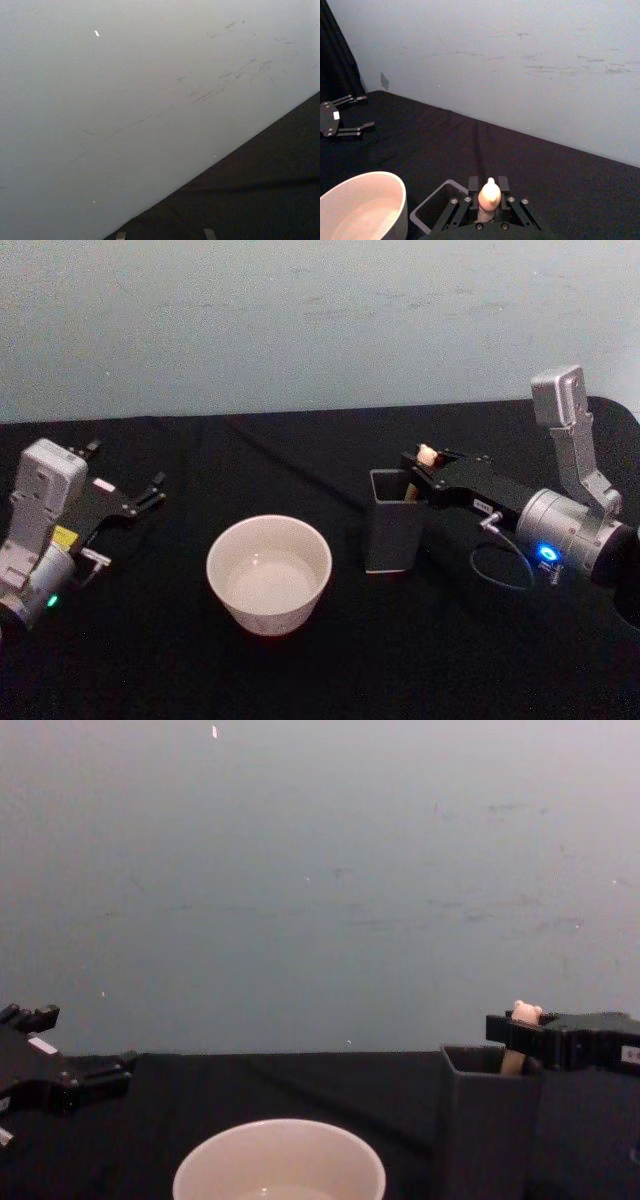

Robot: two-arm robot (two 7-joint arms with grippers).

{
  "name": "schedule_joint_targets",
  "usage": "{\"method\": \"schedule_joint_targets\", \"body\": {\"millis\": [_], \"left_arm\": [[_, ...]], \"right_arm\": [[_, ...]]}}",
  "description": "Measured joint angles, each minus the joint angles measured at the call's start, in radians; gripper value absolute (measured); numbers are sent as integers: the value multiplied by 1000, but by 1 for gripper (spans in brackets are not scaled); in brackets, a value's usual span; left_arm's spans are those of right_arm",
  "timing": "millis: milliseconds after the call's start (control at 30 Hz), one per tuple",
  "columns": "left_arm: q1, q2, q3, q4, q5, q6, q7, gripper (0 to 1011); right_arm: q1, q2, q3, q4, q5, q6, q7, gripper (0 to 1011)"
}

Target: Pick up the stirring spoon with one hand, stir inside the cup, then place it back in its original position.

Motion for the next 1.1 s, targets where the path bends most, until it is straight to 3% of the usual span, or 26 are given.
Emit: {"method": "schedule_joint_targets", "body": {"millis": [67, 567, 800, 1100], "left_arm": [[0, 0, 0, 0, 0, 0, 0, 1001], [0, 0, 0, 0, 0, 0, 0, 1001], [0, 0, 0, 0, 0, 0, 0, 1001], [0, 0, 0, 0, 0, 0, 0, 1001]], "right_arm": [[0, 0, 0, 0, 0, 0, 0, 218], [0, 0, 0, 0, 0, 0, 0, 216], [8, -6, 2, -1, 7, 25, -9, 215], [27, 1, 33, -34, 113, 119, 9, 215]]}}
